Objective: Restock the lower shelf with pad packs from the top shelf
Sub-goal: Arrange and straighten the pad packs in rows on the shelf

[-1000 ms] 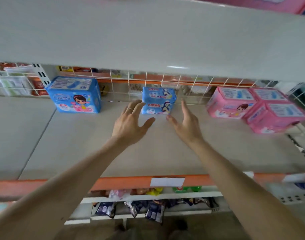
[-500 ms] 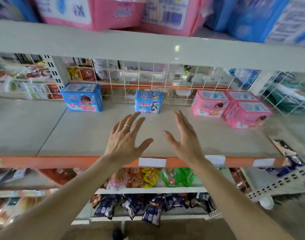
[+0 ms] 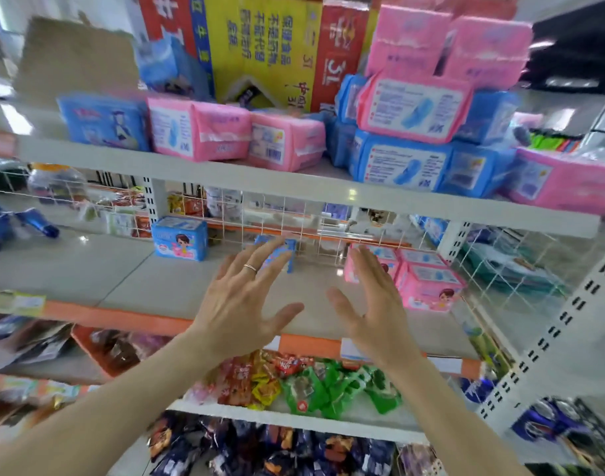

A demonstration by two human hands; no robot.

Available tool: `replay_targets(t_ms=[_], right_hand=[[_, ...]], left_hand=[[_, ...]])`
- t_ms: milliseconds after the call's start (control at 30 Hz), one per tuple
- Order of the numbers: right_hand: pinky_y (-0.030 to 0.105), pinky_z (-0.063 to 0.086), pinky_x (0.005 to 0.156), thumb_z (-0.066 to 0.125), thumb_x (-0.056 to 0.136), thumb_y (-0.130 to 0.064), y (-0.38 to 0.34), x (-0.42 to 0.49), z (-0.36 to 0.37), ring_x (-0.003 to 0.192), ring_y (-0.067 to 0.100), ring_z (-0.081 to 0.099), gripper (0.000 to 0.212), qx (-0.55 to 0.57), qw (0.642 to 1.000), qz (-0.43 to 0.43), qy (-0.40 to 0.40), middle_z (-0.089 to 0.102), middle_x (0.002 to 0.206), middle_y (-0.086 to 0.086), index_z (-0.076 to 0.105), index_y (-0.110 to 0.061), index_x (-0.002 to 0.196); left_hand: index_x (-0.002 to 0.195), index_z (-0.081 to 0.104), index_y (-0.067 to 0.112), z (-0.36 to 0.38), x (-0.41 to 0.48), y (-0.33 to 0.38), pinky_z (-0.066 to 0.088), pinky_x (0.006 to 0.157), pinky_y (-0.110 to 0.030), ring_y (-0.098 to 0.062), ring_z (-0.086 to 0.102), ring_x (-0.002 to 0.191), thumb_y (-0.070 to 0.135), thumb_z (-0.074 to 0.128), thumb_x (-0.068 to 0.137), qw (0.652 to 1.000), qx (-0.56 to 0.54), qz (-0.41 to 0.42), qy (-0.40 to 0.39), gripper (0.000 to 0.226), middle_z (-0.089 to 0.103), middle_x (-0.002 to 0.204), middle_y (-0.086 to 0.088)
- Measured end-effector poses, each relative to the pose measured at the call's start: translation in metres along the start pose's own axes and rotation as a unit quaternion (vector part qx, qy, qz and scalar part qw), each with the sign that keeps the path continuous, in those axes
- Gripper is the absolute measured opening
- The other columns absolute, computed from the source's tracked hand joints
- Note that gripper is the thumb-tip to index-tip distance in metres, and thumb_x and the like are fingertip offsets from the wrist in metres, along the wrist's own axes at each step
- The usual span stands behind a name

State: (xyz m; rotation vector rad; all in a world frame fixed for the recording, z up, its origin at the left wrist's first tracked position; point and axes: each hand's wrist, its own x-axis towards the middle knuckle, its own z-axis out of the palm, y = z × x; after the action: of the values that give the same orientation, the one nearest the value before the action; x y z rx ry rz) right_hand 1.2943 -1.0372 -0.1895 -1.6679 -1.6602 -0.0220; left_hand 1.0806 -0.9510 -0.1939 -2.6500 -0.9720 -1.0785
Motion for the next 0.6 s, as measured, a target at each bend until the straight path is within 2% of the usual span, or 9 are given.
replay_targets(t_ms=[67, 200, 400, 600], right_hand=[[0.047, 0.017, 0.123, 0.041, 0.094, -0.065, -0.009, 0.005, -0.017, 0.152, 0.008, 0.01, 0.074, -0.026, 0.999, -0.039, 0.027, 0.013, 0.165, -0.011, 0.016, -0.034, 0.157], [0.048, 0.035, 0.115, 0.046, 0.094, -0.058, -0.035, 0.017, -0.048, 0.146, 0.019, 0.034, 0.073, -0.086, 0.984, -0.14, 0.064, 0.038, 0.157, -0.002, 0.034, -0.018, 0.154], [0.046, 0.039, 0.113, 0.047, 0.093, -0.06, -0.059, 0.058, -0.079, 0.141, 0.018, 0.041, 0.071, -0.085, 0.976, -0.16, 0.12, 0.045, 0.152, -0.001, 0.042, -0.017, 0.149], [0.039, 0.033, 0.114, 0.043, 0.09, -0.063, -0.084, 0.107, -0.081, 0.141, 0.018, 0.041, 0.077, -0.087, 0.978, -0.155, 0.108, 0.044, 0.151, -0.005, 0.037, -0.017, 0.152]], left_hand=[[0.144, 0.048, 0.018, -0.021, 0.011, 0.009, 0.037, 0.111, -0.05, -0.024, 0.042, 0.139, 0.065, 0.047, 0.092, 0.999, 0.0, 0.018, 0.038, 0.071, 0.042, 0.153, 0.001], [0.138, 0.056, 0.014, -0.059, 0.035, 0.023, 0.038, 0.11, -0.045, -0.021, 0.047, 0.136, 0.056, 0.053, 0.093, 0.992, -0.015, 0.058, 0.113, 0.062, 0.05, 0.147, 0.002], [0.137, 0.054, 0.016, -0.087, 0.076, 0.017, 0.04, 0.105, -0.042, -0.021, 0.045, 0.136, 0.058, 0.057, 0.089, 0.99, 0.032, 0.059, 0.124, 0.063, 0.046, 0.15, 0.003], [0.135, 0.055, 0.014, -0.11, 0.104, -0.019, 0.033, 0.109, -0.043, -0.023, 0.044, 0.137, 0.06, 0.052, 0.09, 0.987, 0.064, 0.068, 0.135, 0.065, 0.047, 0.149, -0.002]])
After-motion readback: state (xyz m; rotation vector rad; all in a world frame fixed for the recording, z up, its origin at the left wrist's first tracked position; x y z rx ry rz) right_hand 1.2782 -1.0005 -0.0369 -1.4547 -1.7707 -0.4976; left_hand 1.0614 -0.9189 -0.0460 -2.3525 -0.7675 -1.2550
